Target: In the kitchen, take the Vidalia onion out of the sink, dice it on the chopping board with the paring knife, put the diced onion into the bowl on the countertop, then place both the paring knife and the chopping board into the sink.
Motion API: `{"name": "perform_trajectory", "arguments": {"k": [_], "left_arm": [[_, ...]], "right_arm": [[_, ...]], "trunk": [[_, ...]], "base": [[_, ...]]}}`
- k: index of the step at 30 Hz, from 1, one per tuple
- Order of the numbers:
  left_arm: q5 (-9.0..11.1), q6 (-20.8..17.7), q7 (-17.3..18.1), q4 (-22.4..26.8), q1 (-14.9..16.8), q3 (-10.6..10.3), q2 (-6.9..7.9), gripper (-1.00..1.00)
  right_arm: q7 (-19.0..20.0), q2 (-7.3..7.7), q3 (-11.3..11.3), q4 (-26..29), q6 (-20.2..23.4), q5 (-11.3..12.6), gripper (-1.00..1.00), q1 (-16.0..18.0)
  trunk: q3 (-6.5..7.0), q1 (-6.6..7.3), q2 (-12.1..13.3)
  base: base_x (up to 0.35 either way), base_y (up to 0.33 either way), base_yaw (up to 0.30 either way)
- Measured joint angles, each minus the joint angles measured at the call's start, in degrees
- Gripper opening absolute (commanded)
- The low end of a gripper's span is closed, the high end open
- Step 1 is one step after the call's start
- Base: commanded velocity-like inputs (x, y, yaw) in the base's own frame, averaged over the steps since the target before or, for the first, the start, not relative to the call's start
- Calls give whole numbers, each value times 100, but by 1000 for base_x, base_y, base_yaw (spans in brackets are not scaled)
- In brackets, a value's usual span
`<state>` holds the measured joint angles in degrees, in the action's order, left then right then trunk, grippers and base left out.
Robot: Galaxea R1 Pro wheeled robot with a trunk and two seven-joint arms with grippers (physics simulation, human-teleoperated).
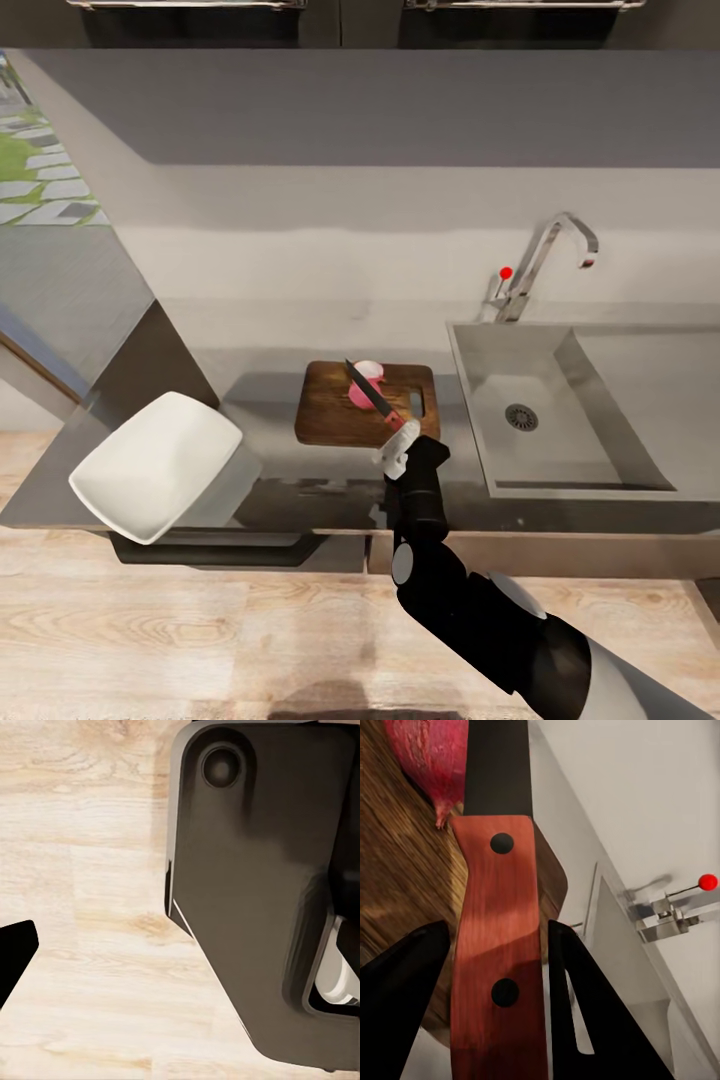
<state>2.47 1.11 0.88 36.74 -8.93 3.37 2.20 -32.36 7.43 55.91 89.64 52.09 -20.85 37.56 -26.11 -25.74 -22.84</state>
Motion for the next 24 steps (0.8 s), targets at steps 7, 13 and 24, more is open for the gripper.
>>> {"name": "perform_trajectory", "arguments": {"k": [7, 13, 24], "left_arm": [[0, 2, 2, 6, 0, 0, 0, 100], [0, 5, -1, 9, 0, 0, 0, 100], [0, 5, -1, 16, 0, 0, 0, 100]], "right_arm": [[0, -7, 0, 32, 1, 0, -100, 0], [0, -11, 0, -71, -85, 306, -100, -3], [9, -2, 0, -71, -94, 304, -100, -3]], "trunk": [[-29, 0, 0], [-15, 0, 1], [40, 0, 1]], "base": [[0, 0, 0], [0, 0, 0], [0, 0, -33]]}}
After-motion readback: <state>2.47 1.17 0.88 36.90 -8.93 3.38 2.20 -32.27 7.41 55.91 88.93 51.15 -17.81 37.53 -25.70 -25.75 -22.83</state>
